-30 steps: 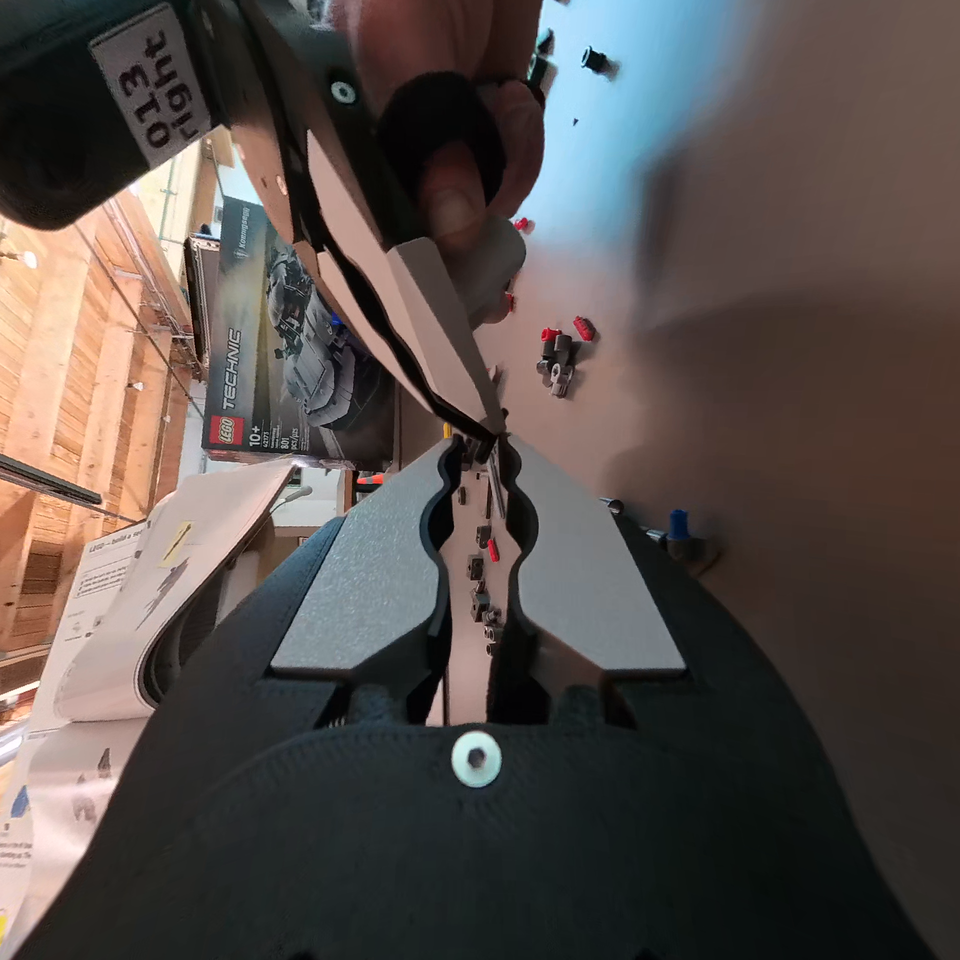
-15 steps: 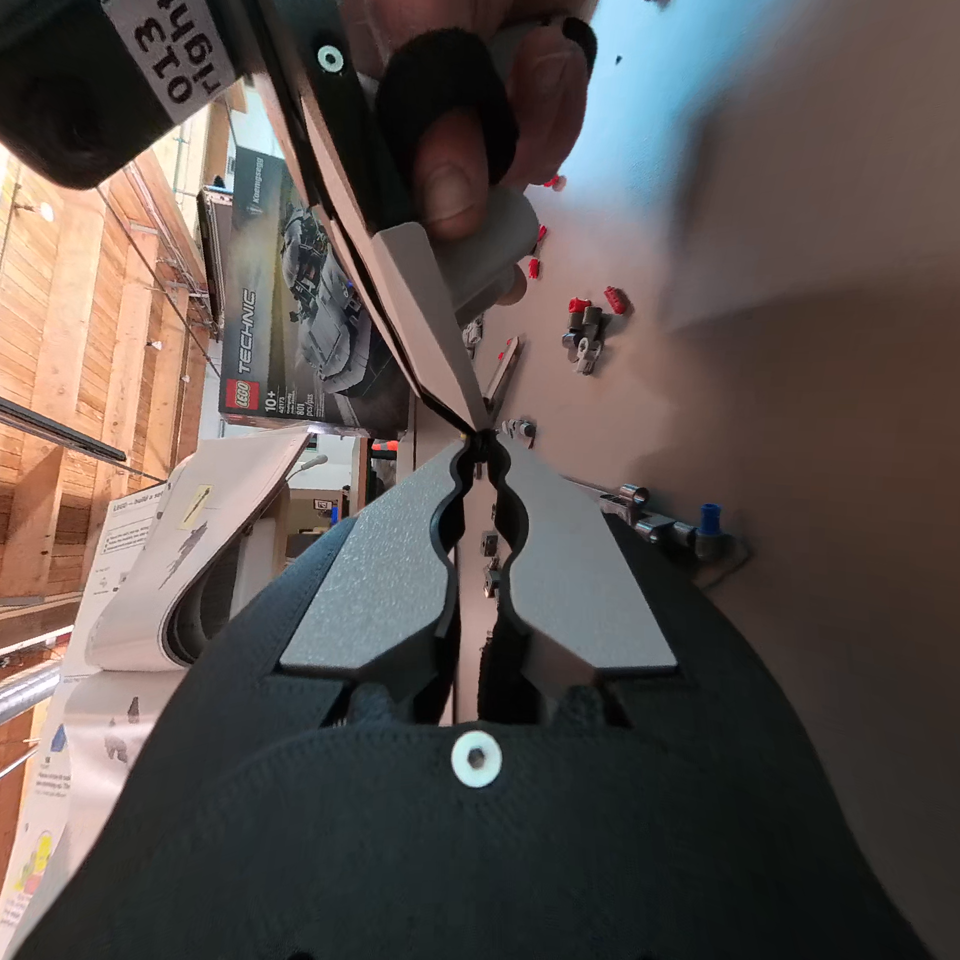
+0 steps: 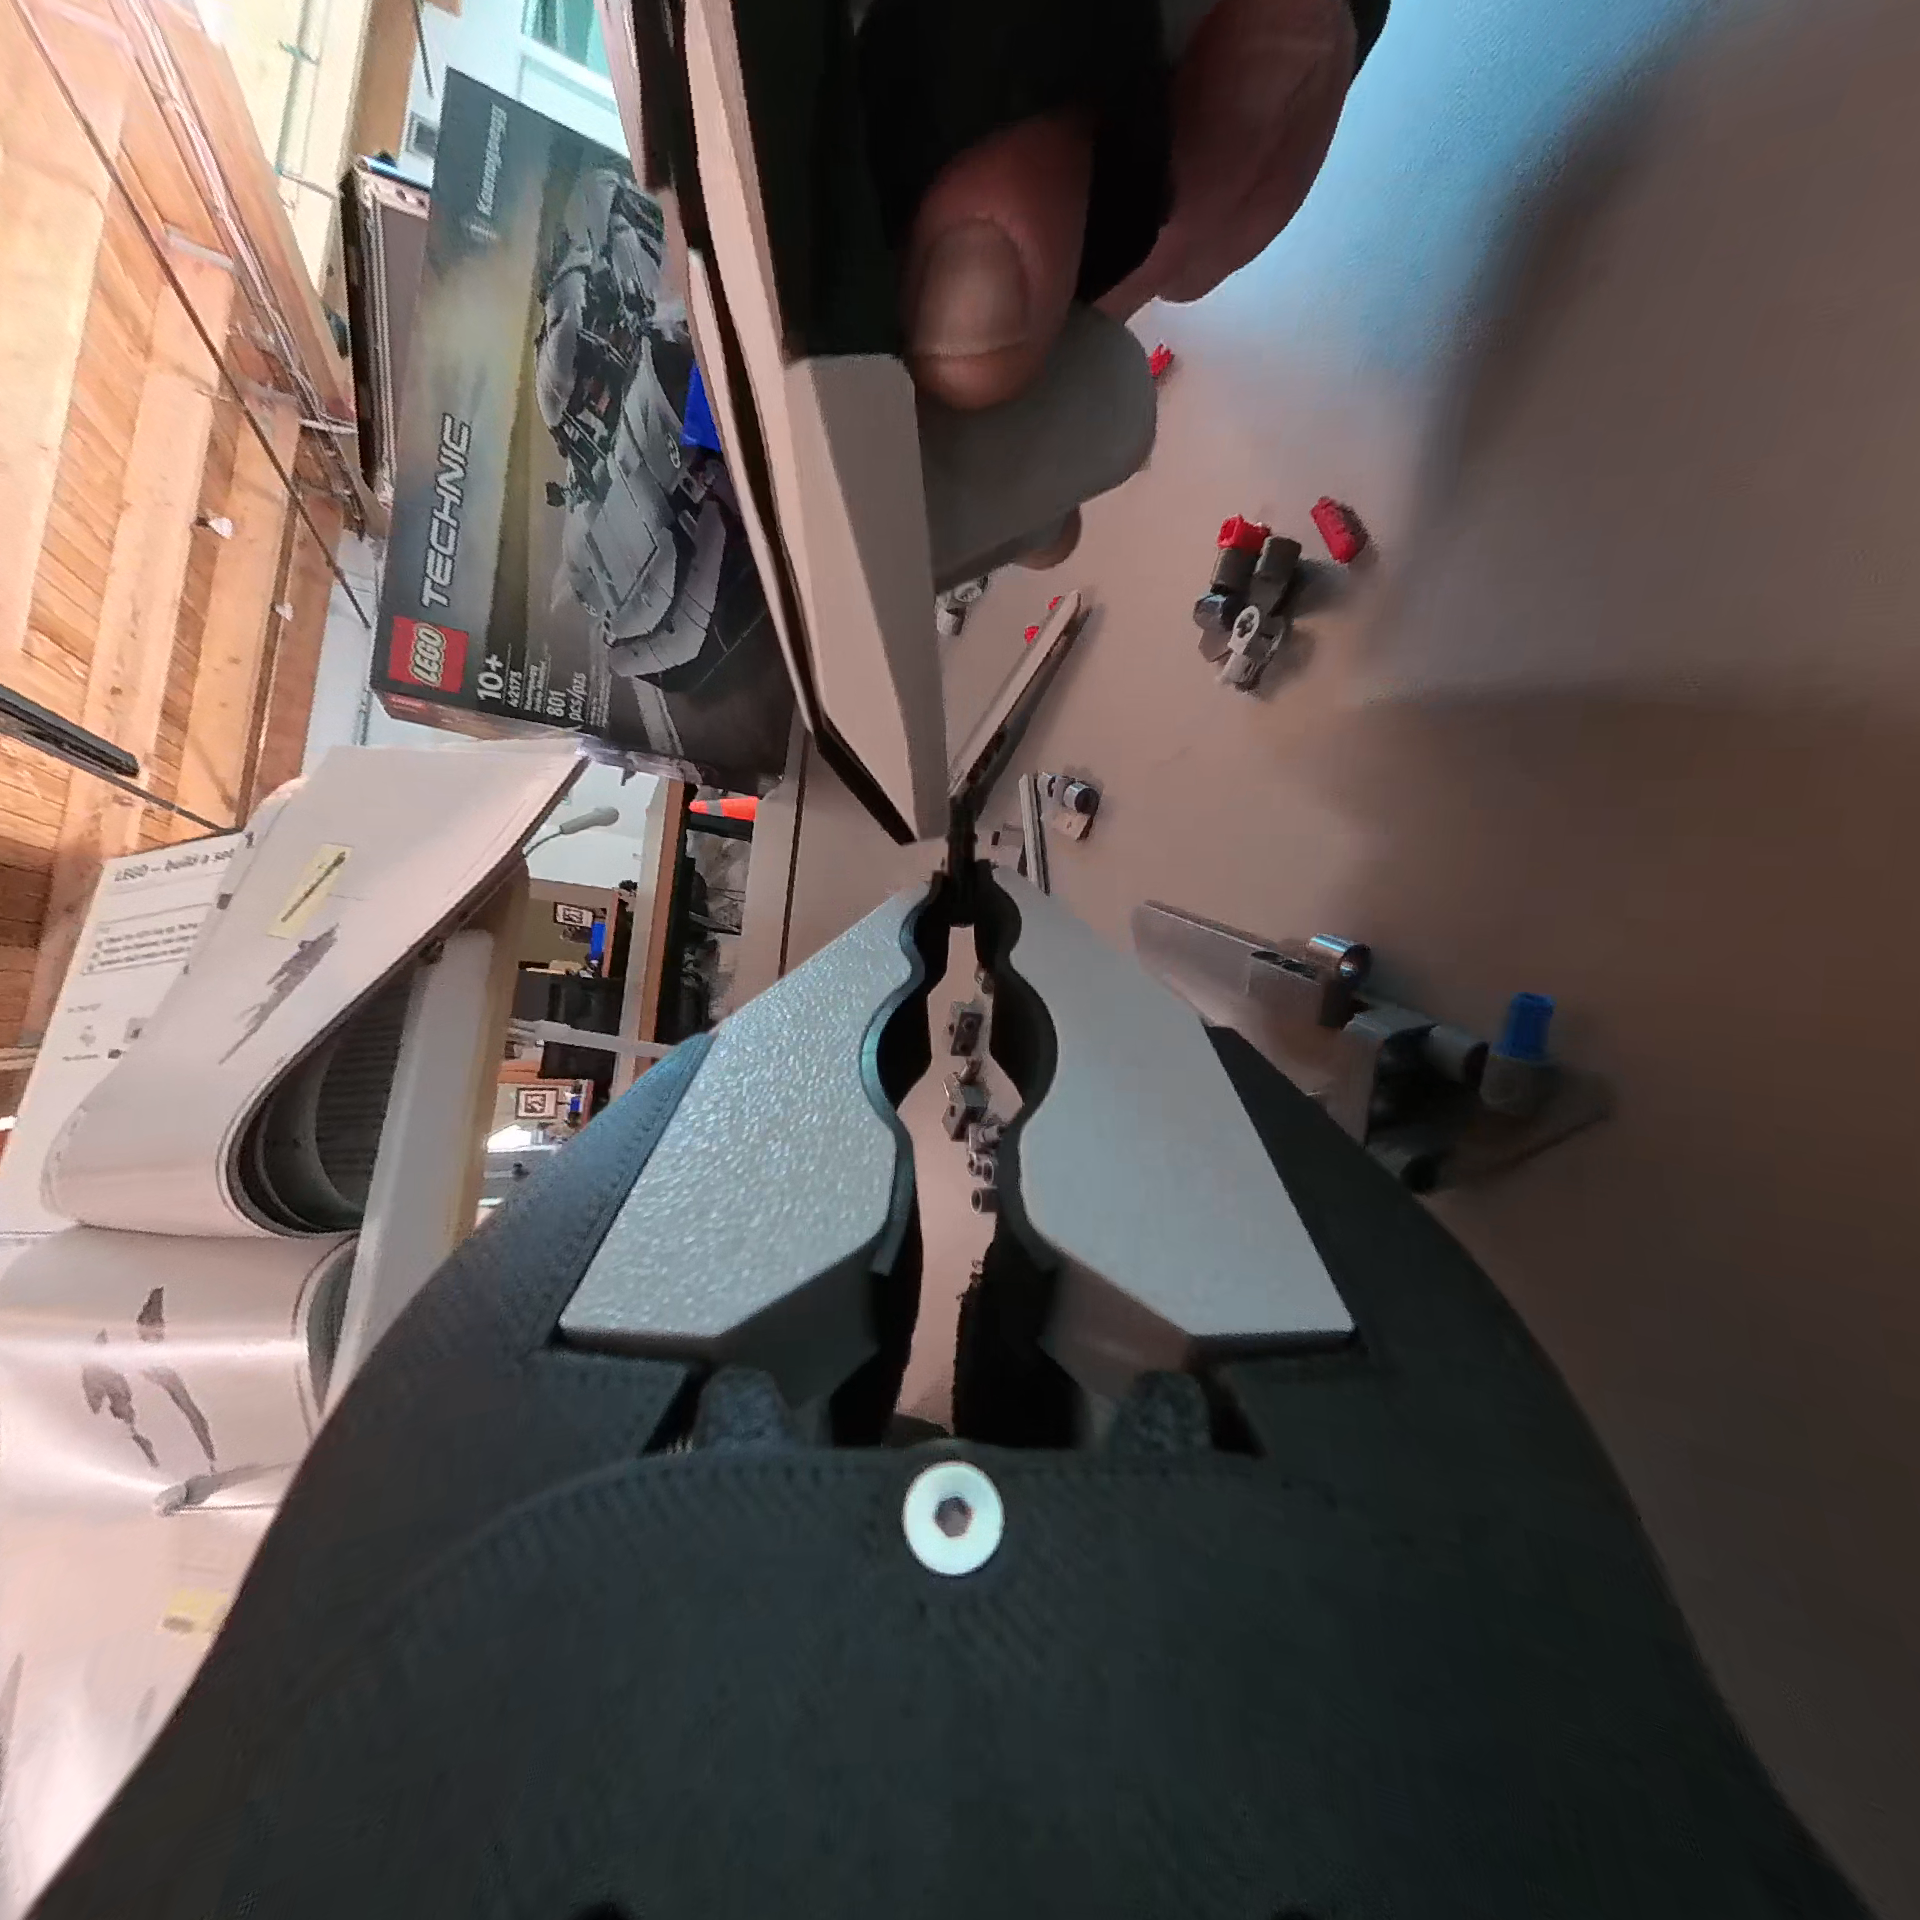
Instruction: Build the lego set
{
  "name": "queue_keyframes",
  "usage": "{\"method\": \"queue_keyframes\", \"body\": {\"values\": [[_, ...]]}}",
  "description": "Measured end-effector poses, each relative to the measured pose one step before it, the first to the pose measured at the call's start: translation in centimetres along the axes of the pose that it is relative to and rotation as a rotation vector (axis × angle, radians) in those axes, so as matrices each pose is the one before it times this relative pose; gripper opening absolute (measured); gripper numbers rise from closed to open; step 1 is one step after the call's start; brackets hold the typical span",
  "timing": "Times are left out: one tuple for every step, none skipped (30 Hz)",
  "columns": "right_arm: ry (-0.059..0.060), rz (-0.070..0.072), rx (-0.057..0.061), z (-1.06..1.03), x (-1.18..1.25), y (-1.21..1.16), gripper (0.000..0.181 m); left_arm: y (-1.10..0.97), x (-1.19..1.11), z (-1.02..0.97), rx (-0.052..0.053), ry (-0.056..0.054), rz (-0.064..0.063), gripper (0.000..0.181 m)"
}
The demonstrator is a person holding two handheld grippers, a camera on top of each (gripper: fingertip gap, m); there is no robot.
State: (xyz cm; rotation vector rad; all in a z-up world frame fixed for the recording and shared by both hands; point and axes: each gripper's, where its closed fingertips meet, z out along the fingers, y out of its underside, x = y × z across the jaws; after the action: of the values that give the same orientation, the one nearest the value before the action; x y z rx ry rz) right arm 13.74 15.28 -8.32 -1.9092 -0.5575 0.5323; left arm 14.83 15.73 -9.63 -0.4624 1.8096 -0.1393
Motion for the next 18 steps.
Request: {"method": "queue_keyframes", "body": {"values": [[0.0236,-0.0156,0.0017,-0.017,0.244,-0.092,0.008,0.141,-0.049,0.039,-0.0041,0.0026,-0.0112,0.001],[0.0347,-0.0266,-0.0031,0.014,0.321,-0.027,0.008,0.130,-0.086,0.032,-0.0031,0.0014,-0.0113,0.002],[0.0332,-0.0288,-0.0009,0.027,0.230,-0.098,0.010,0.137,-0.098,0.039,-0.0043,0.0020,-0.0104,0.002],[0.0314,-0.0287,0.0004,0.021,0.161,-0.150,0.012,0.135,-0.075,0.047,-0.0030,0.0030,-0.0095,0.001],[0.0404,-0.0387,-0.0074,0.025,0.236,-0.077,0.014,0.149,-0.072,0.057,-0.0019,0.0021,-0.0091,0.001],[0.0485,-0.0500,-0.0165,0.027,0.275,0.016,0.017,0.220,-0.135,0.077,-0.0069,-0.0011,-0.0063,0.001],[0.0448,-0.0547,-0.0197,-0.022,0.168,-0.001,0.019,0.182,-0.184,0.031,-0.0031,-0.0024,-0.0043,0.001],[0.0367,-0.0516,-0.0178,-0.094,0.040,-0.083,0.020,0.131,-0.199,0.007,-0.0010,-0.0014,-0.0084,0.001],[0.0300,-0.0431,-0.0109,-0.205,-0.032,-0.214,0.020,0.134,-0.192,-0.012,-0.0025,-0.0010,-0.0105,0.001],[0.0212,-0.0316,-0.0052,-0.308,-0.124,-0.258,0.020,0.124,-0.211,-0.028,-0.0018,-0.0033,-0.0067,0.000],[0.0146,-0.0196,-0.0064,-0.406,-0.182,-0.187,0.020,0.119,-0.230,-0.046,-0.0025,-0.0061,-0.0015,0.000],[0.0198,-0.0147,-0.0086,-0.535,-0.068,-0.047,0.020,0.088,-0.210,-0.065,-0.0009,-0.0058,-0.0016,0.000],[0.0249,-0.0127,-0.0142,-0.692,0.098,0.175,0.020,0.069,-0.186,-0.063,-0.0010,-0.0042,-0.0041,0.001],[0.0253,-0.0023,-0.0221,-0.857,0.251,0.460,0.020,0.061,-0.154,-0.040,-0.0012,-0.0039,-0.0035,0.001],[0.0268,0.0117,-0.0216,-1.044,0.508,0.642,0.021,0.047,-0.129,-0.023,-0.0008,-0.0034,-0.0014,0.001],[0.0263,0.0217,-0.0155,-1.238,0.754,0.755,0.021,0.029,-0.073,0.005,-0.0003,-0.0014,-0.0009,0.001],[0.0233,0.0297,-0.0108,-1.388,0.984,0.856,0.019,0.026,-0.036,0.019,-0.0001,0.0004,-0.0016,0.001],[0.0257,0.0390,-0.0084,-1.524,1.245,0.940,0.018,0.022,-0.004,0.020,-0.0001,0.0016,-0.0018,0.001]]}}
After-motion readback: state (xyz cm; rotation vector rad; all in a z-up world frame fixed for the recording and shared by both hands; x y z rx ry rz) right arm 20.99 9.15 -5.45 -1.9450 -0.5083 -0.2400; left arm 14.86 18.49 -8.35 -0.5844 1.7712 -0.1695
